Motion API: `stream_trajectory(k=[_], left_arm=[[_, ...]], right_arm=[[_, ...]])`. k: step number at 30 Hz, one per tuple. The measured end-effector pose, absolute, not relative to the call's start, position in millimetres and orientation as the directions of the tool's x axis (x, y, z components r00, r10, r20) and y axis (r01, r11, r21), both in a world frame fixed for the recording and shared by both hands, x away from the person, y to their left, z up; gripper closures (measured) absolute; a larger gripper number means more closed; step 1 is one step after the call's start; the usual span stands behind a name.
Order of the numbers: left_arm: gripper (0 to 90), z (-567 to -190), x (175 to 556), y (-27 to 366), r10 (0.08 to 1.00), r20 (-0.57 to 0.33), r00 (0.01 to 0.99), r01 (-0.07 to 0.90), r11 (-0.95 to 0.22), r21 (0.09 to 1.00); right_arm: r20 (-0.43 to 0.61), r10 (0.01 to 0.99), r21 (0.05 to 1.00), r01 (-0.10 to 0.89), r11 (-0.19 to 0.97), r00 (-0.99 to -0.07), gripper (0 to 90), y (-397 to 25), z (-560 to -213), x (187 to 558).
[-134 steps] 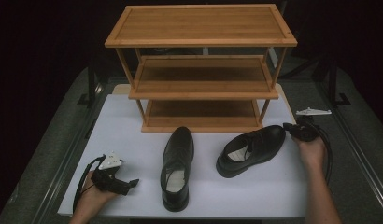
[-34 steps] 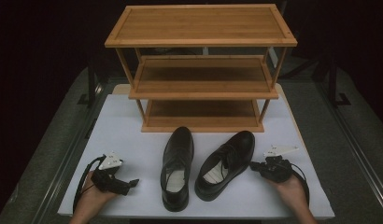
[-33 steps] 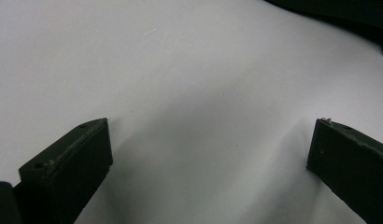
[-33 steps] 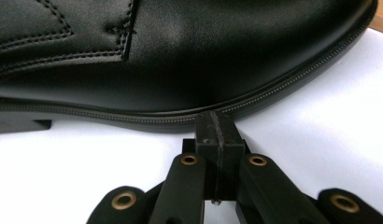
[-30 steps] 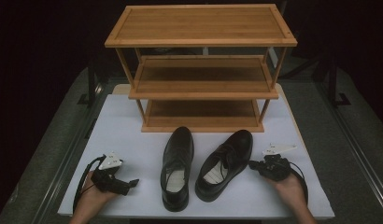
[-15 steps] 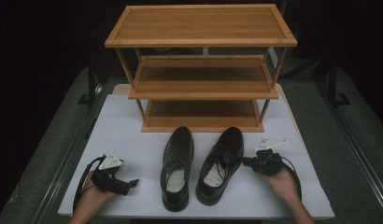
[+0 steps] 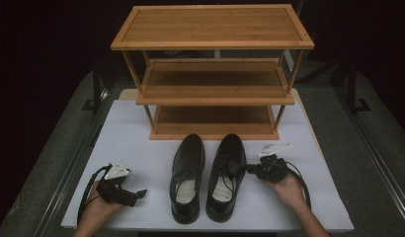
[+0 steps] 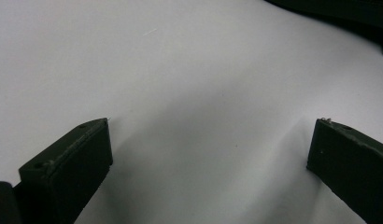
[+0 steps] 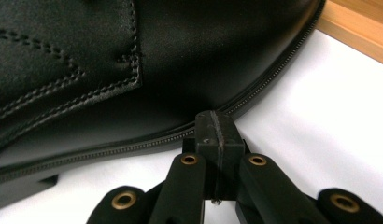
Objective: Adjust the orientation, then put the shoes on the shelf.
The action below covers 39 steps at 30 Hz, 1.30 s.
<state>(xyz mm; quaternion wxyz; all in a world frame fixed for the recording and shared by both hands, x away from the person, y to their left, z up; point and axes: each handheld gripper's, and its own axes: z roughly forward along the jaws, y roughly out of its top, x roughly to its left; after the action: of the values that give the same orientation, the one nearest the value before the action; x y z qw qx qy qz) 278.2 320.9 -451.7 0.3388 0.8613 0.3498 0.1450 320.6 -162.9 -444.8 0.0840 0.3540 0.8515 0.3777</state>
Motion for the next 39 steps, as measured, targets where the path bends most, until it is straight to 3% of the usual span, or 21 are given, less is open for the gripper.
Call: stream_trajectory(k=[13,21,30,32,34,39], left_arm=[[0.0,-451.7,278.2,320.9,0.701,0.012,0.713,0.504,-0.525,0.686],[0.0,-451.4,278.1,321.0,0.7,0.012,0.714,0.504,-0.526,0.685],[0.0,-450.5,277.6,320.8,0.703,0.011,0.712,0.506,-0.523,0.686],[3.4,-446.6,276.9,321.6,0.713,0.016,0.701,0.512,-0.519,0.685],[13.5,-441.4,276.4,322.0,0.722,0.009,0.691,0.513,-0.5,0.697],[21.5,-426.8,275.6,319.8,0.72,-0.043,0.692,0.511,-0.447,0.734]], right_arm=[[0.118,0.641,0.701,0.521,0.486,-0.758,88.8,-141.6,-444.9,327.8],[0.126,0.69,0.698,0.558,0.449,-0.713,64.0,-154.3,-443.1,326.8],[0.149,0.71,0.71,0.574,0.408,-0.689,50.1,-173.6,-433.0,320.1],[0.157,0.708,0.717,0.573,0.398,-0.689,48.2,-176.2,-427.7,318.4],[0.175,0.704,0.728,0.572,0.378,-0.688,48.1,-179.1,-421.9,316.8],[0.19,0.691,0.759,0.551,0.348,-0.698,48.9,-180.7,-410.3,311.9]])
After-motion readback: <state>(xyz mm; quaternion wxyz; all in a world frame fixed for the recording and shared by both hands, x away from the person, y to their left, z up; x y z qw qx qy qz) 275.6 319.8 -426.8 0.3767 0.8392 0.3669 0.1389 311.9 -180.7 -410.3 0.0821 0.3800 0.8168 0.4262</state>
